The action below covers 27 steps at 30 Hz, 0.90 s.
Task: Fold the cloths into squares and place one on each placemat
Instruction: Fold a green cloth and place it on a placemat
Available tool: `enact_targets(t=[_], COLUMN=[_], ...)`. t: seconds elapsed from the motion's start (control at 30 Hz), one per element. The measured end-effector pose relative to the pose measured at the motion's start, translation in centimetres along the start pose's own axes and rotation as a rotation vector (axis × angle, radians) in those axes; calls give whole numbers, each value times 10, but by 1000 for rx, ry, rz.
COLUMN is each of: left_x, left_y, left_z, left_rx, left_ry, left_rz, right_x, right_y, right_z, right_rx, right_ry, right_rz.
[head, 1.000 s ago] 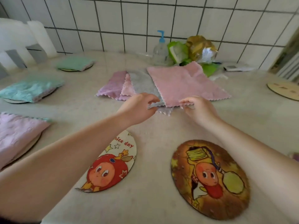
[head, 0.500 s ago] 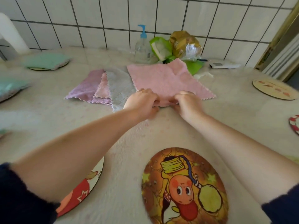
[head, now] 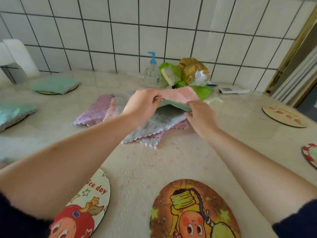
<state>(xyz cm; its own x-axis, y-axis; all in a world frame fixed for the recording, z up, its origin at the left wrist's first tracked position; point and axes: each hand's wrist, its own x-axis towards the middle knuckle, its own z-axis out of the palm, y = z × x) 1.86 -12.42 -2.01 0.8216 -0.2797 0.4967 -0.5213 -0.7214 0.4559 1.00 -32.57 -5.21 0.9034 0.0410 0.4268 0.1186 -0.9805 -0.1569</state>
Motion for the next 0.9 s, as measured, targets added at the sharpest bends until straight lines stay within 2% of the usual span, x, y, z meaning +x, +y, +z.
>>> enact_targets(t=[0.17,0.47,0.57,0.67,0.8,0.9], left_x=[2,-4,-7,-10,-10,-10], left_y=[2,-9,-9,-9,-21,-35], left_z=[-40,-117,-146,-174,-204,-212], left_rx=[24,115,103,42,-79,-290], left_ry=[87,211,250,317,355,366], left_rz=[35,15,-6,-41,-158,-270], right_x=[9,14,16,20,29,39], right_y=[8,-7,-26,-47,-63,-76], right_z=[-17,-77,-106,-130,-145,-140], right_rx=[-64,-25,96,263,538,698], right_ry=[-12,116,236,299,320,239], right_rz=[112,96,50,120,240,293])
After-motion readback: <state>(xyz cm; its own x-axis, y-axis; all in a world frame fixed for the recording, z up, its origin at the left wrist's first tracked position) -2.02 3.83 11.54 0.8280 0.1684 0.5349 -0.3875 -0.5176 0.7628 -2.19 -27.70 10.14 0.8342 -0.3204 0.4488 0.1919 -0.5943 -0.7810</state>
